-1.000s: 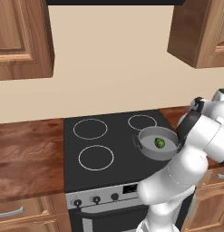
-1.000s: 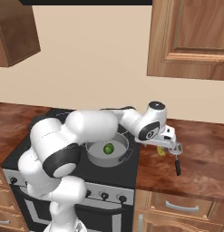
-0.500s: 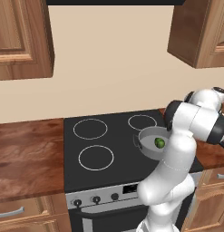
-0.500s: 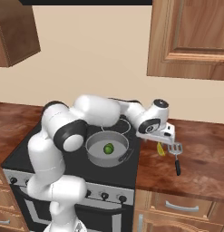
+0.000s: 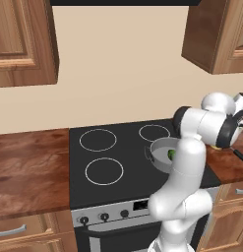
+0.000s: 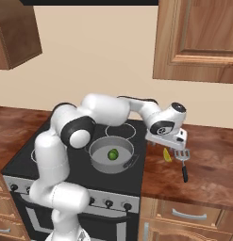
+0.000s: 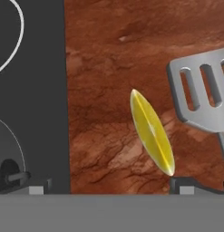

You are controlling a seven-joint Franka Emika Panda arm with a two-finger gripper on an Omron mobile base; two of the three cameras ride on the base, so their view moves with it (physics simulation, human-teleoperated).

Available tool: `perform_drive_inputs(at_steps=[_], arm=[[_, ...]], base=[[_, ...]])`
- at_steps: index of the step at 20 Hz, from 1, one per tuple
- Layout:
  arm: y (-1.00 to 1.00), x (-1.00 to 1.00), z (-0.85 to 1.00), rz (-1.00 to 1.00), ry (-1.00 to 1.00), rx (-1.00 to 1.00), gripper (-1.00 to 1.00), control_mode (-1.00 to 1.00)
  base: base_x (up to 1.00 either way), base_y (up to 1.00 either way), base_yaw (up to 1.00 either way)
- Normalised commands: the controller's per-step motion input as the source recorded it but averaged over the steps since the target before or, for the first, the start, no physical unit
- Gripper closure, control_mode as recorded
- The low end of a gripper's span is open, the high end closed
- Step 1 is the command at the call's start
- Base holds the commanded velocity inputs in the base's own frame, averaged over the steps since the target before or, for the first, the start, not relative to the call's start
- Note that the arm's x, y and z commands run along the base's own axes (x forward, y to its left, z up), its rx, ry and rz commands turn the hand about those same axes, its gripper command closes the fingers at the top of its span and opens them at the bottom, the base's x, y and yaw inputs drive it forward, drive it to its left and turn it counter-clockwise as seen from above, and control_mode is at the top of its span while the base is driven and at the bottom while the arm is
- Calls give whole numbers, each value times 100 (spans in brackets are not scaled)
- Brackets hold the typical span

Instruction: Put the avocado and lemon wedge in the pot. Retrieve the spatula and lightly stir the vegetables in the pot.

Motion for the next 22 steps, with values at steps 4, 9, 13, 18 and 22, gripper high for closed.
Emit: perform_drive_inputs(at_steps=[4,9,13,18,22], arm=[[0,0,-10,2,0,1,-100,-100],[-2,0,-22,0,0,-1,-100,-100],[-10,1,-7,0,0,-8,-100,-100],[-5,29,0,0,5,-14,-100,-100],[-1,38,0,0,9,-10,-100,-100]], base=[[0,0,0],[0,0,0],[0,0,0],[0,0,0],[0,0,0]])
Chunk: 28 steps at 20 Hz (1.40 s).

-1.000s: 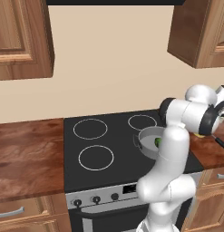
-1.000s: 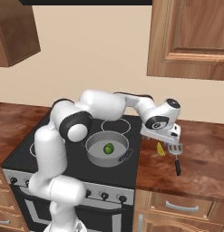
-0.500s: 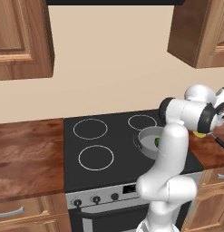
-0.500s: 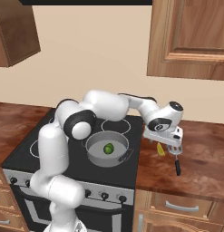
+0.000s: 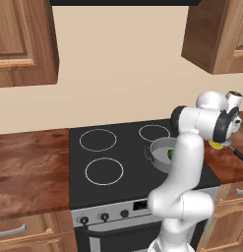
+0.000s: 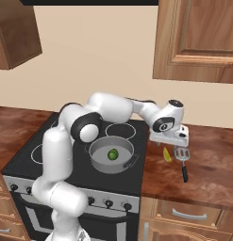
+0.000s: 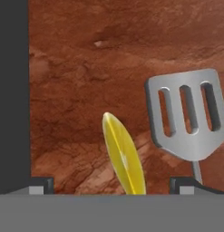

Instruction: Put the avocado and lemon wedge in the pot. Retrieve the spatula and lightly stir the vegetables in the pot.

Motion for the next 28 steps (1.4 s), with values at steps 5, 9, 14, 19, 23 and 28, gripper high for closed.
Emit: perform_drive_inputs(at_steps=[5,9,14,19,23,28], arm=[[0,33,-13,0,2,0,-100,-100],[-3,5,-12,0,0,2,-100,-100],[-2,0,-13,0,2,6,-100,-100],[0,-10,-10,0,1,5,-100,-100],[-17,-4,-8,0,0,0,-100,-100],[-29,0,-7,0,0,0,-100,-100]], base=[[0,0,0],[0,0,0],[0,0,0],[0,0,0],[0,0,0],[0,0,0]])
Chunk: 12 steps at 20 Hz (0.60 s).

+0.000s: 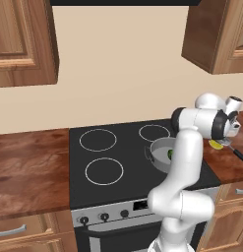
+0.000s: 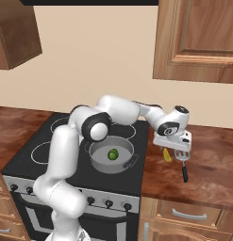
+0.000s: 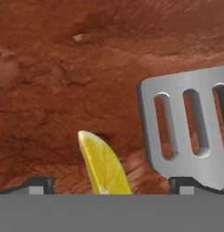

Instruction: Put the avocado and lemon wedge in the pot. Retrieve the spatula and lightly stir the vegetables in the pot.

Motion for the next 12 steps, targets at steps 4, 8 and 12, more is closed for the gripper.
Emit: perform_drive_inputs(at_steps=[4,8,12], arm=[[-3,0,-10,0,0,0,-100,-100],[0,-8,-15,0,0,0,-100,-100],[0,-10,-24,0,0,0,-100,-100]], base=[[0,0,0],[0,0,0],[0,0,0]])
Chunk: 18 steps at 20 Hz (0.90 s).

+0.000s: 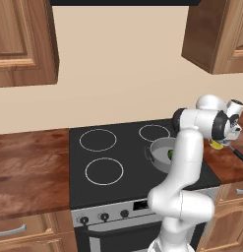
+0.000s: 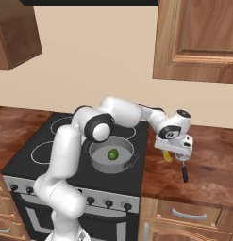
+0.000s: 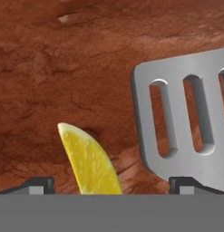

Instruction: Put the avocado and lemon wedge in the pot. Retrieve the spatula and lightly stir the vegetables in the pot.

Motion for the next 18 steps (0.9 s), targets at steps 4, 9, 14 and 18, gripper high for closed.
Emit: perform_drive_inputs(at_steps=[4,9,14,18], arm=[[0,-1,-26,0,0,0,-100,-100],[0,0,-9,0,0,0,-100,-100],[0,0,-16,0,0,0,-100,-100],[16,-3,-12,2,1,0,-100,-100]], base=[[0,0,0],[0,0,0],[0,0,0],[0,0,0]])
